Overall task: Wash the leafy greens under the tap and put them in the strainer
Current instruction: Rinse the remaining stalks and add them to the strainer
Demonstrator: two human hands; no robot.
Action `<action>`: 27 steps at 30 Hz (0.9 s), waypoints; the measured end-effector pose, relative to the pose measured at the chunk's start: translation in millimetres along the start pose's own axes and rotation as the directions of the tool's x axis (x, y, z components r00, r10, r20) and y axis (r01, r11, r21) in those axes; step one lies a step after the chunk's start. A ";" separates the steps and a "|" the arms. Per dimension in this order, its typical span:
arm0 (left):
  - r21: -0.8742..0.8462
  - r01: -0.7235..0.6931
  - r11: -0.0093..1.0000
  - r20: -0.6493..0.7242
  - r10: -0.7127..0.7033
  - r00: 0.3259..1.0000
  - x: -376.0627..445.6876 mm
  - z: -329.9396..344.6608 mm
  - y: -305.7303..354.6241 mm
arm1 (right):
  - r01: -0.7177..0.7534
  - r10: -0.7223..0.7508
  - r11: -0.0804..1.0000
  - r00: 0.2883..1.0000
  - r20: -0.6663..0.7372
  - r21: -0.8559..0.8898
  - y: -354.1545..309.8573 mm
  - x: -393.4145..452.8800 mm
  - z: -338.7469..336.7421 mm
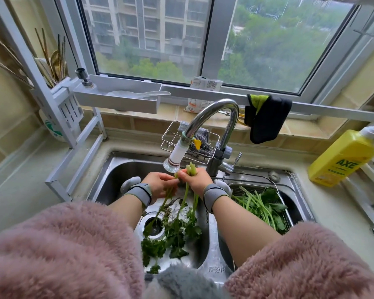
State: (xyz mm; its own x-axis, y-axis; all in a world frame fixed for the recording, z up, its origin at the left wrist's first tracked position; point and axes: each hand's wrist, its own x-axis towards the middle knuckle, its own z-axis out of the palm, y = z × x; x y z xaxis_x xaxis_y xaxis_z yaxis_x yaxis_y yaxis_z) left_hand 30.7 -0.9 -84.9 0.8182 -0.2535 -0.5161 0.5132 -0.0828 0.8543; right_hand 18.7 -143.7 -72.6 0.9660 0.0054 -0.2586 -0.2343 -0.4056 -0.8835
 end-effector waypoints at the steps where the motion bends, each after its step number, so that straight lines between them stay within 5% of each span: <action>1: -0.020 0.012 1.000 0.009 -0.012 1.000 0.3 -1.9 -0.7 | 0.003 -0.003 1.000 1.000 0.003 -0.009 0.6 0.4 -0.3; 27: 0.094 0.085 0.992 0.128 -0.097 0.987 -6.3 -1.3 2.0 | -0.059 0.055 0.993 0.997 0.046 0.099 6.6 6.2 5.1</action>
State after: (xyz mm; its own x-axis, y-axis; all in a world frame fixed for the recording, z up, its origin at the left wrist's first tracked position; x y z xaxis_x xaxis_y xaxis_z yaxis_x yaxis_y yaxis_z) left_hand 26.9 1.7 -80.1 0.7247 -0.3661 -0.5838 0.5540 -0.1943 0.8095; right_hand 22.6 -141.7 -82.1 0.9456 0.0252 -0.3243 -0.3008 -0.3123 -0.9011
